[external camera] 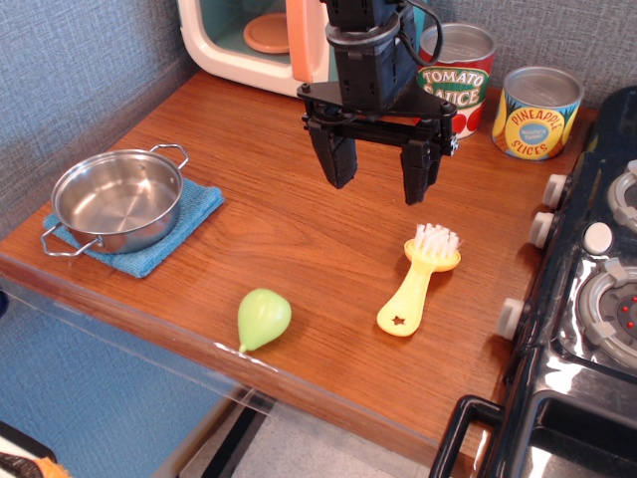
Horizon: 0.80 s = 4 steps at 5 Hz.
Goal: Pick up the pear and place it in the silver pot.
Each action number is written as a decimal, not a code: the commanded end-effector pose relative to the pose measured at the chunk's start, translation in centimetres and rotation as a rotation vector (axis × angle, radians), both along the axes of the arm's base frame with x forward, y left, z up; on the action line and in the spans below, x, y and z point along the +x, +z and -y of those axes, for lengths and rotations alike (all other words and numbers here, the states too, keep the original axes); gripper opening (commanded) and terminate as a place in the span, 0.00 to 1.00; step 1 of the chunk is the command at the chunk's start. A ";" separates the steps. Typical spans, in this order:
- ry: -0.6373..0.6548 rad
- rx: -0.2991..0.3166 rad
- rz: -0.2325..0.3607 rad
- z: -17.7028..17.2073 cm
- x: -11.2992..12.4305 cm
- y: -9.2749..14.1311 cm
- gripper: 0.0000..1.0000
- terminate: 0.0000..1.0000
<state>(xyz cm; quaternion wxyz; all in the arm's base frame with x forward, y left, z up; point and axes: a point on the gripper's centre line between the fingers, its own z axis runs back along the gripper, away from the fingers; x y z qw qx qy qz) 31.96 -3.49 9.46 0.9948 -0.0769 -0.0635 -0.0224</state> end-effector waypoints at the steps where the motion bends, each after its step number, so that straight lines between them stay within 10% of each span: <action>1: 0.000 0.000 0.000 0.0 0.0 0.0 1.00 0.00; 4: -0.090 0.016 -0.080 -1.5 -6.7 -1.3 1.00 0.00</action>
